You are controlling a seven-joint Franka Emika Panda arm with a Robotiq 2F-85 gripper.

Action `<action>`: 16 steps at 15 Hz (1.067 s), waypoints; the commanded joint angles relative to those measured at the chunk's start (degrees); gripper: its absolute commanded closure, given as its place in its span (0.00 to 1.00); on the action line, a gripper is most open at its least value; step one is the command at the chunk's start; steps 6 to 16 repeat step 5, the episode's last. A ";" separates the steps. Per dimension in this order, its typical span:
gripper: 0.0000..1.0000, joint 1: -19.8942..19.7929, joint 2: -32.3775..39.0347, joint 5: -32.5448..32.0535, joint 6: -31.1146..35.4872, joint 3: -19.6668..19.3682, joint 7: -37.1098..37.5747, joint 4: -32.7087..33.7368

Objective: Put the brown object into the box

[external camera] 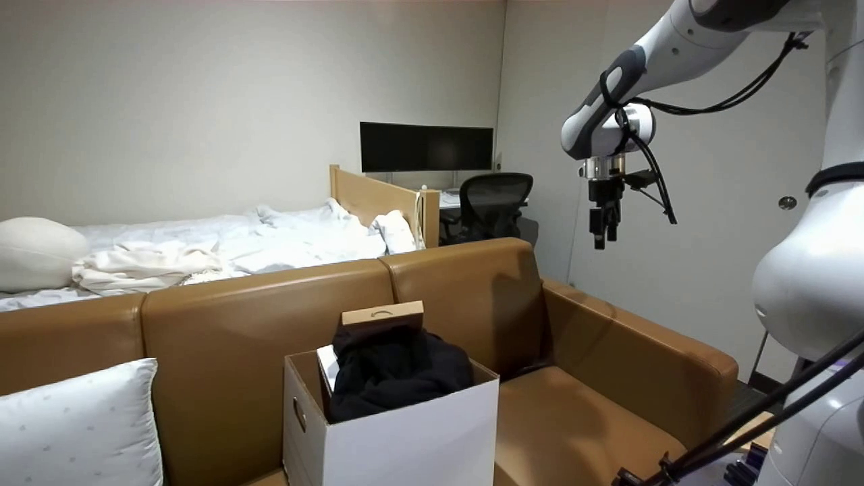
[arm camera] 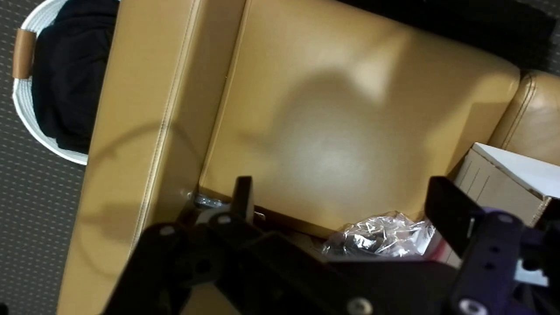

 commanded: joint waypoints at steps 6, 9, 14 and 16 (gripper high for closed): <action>0.00 1.35 0.53 0.53 -0.22 -2.09 -0.39 0.28; 0.00 1.35 0.53 0.53 -0.22 -2.09 -0.39 0.28; 0.00 1.35 0.53 0.53 -0.22 -2.09 -0.39 0.28; 0.00 1.35 0.53 0.53 -0.22 -2.09 -0.39 0.28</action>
